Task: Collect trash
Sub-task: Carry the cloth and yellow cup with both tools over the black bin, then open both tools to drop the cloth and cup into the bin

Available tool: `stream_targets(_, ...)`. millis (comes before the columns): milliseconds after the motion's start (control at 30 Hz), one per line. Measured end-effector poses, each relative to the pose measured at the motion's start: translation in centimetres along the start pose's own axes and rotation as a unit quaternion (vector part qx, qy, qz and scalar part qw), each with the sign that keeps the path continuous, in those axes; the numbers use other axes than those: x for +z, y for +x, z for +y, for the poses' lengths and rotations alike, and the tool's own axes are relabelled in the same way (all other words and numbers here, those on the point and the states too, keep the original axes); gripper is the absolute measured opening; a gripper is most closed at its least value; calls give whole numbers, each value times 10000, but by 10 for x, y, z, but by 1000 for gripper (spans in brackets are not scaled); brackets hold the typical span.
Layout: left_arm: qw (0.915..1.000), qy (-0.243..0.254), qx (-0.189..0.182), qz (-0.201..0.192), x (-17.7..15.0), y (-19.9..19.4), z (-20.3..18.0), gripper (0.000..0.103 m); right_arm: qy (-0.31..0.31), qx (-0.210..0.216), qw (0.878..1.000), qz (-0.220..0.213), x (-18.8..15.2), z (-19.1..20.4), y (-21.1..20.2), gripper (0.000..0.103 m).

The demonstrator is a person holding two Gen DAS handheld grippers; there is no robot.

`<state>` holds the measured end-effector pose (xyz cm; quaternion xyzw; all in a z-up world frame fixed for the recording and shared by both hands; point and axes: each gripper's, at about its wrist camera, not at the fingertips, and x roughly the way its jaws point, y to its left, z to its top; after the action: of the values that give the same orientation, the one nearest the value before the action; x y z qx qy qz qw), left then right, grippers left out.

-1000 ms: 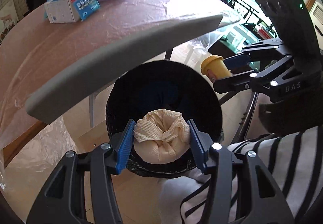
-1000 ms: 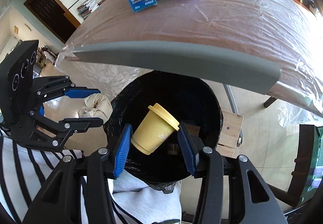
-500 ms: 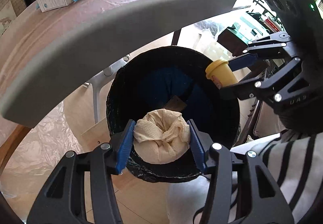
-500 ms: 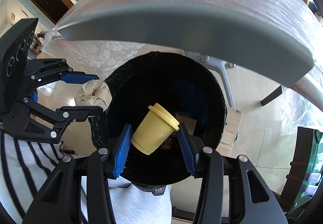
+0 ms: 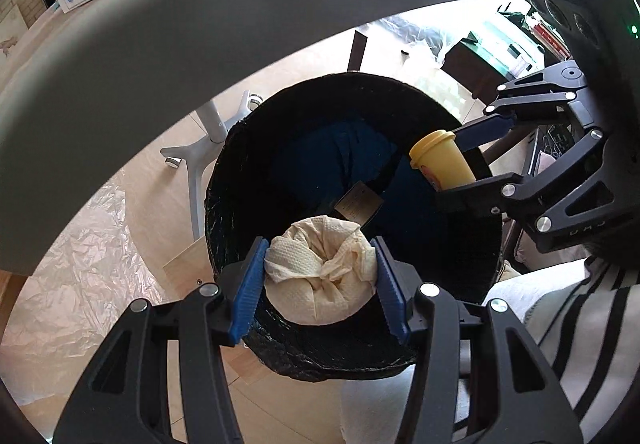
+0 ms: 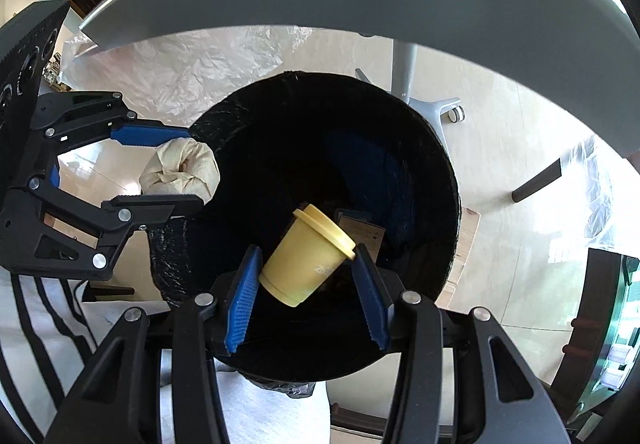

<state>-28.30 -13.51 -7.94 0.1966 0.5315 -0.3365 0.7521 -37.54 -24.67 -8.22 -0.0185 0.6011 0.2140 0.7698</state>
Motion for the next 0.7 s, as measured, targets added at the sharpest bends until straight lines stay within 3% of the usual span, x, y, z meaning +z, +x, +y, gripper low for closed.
stream_targets(700,9992,259,198,239,-1,22,-7,53,-203,-297,9991,223,3,2,22,46)
